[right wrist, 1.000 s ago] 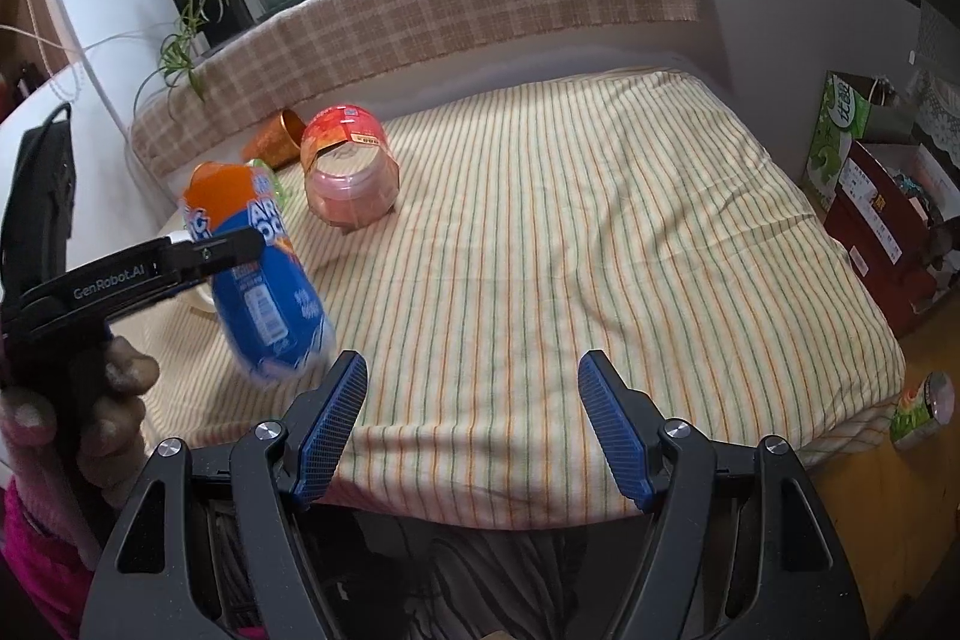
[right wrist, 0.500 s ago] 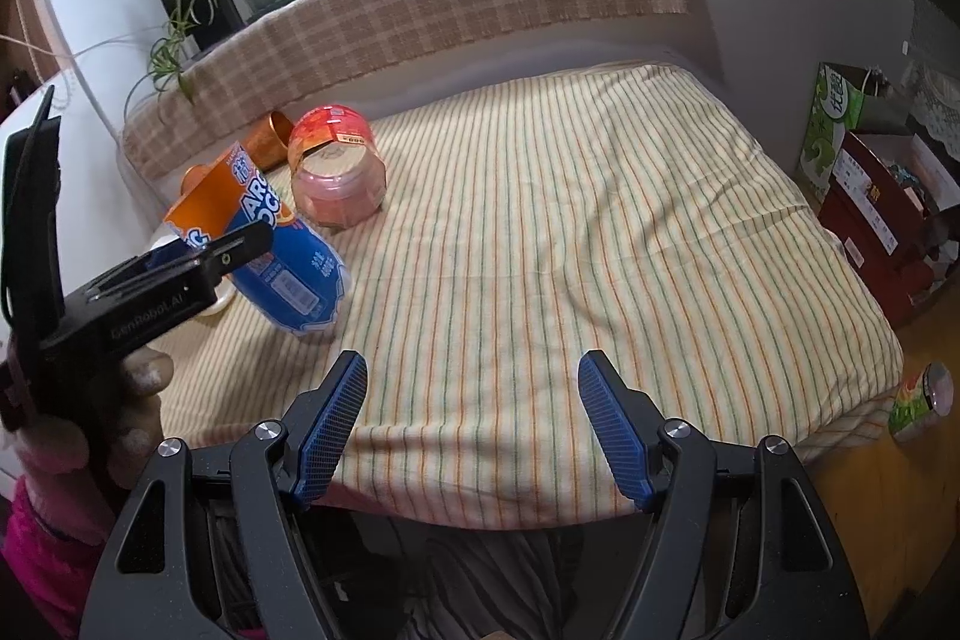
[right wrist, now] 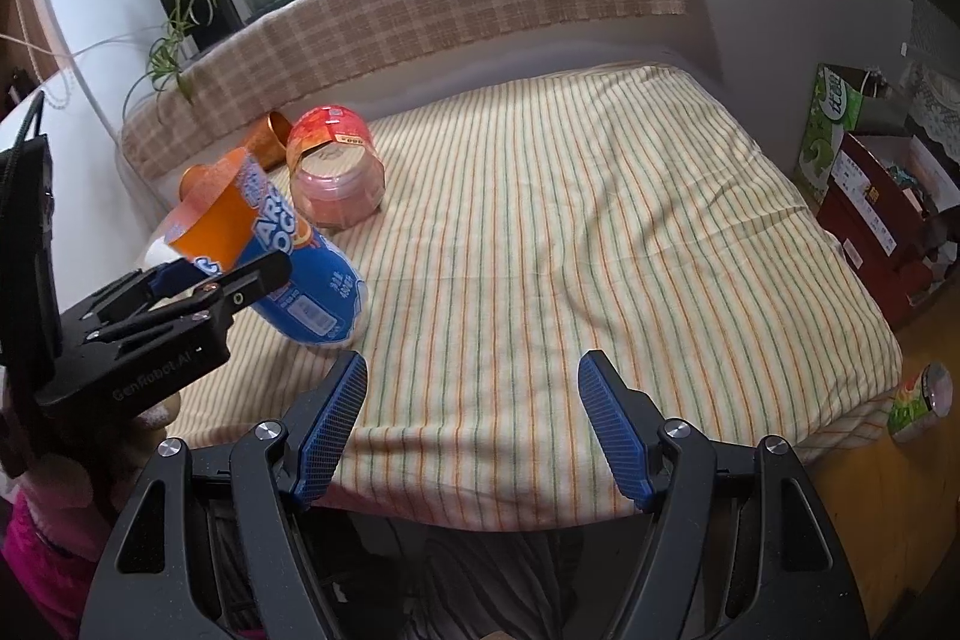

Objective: Flip cup upright
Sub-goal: 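Rotate the blue cup upright with the left tool, opening facing up, then lower the upright blue cup onto the bed and open the left tool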

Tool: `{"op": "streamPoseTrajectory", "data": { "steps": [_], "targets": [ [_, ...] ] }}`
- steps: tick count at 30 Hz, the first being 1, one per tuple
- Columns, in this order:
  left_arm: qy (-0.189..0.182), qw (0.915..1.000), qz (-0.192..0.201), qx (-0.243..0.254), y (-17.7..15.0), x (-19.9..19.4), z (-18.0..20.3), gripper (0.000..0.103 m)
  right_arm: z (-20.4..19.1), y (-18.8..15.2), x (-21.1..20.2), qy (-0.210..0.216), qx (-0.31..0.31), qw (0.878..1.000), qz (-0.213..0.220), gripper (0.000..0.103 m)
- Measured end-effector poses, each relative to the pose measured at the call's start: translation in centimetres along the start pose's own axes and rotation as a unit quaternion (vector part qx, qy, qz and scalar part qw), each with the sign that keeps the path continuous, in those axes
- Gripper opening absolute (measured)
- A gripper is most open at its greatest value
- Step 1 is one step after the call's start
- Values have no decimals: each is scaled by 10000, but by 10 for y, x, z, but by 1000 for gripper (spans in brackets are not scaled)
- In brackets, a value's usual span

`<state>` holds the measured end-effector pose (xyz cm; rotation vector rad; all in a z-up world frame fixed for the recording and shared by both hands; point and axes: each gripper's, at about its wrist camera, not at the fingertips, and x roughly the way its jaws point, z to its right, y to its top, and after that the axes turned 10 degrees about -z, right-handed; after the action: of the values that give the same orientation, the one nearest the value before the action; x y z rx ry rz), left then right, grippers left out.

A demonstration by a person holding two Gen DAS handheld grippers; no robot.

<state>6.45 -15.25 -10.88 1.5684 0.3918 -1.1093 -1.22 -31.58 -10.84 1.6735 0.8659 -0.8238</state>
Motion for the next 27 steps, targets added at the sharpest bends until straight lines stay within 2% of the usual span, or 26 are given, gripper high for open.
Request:
{"op": "streamPoseTrajectory", "data": {
  "steps": [4,7,13,27],
  "targets": [
    [-73,10000,-57,31,-2,2,2,63,1,0,-1,-10,13,10000,13,73],
    [-119,9999,-69,29,-3,0,2,69,3,1,-1,0,32,10000,19,73],
    [-122,9999,-99,-1,-5,-1,-2,69,1,0,-2,2,6,10000,55,73],
    [-24,9993,53,-382,-27,-33,-38,72,-19,6,-8,-385,-404,9974,467,73]
  ]
}}
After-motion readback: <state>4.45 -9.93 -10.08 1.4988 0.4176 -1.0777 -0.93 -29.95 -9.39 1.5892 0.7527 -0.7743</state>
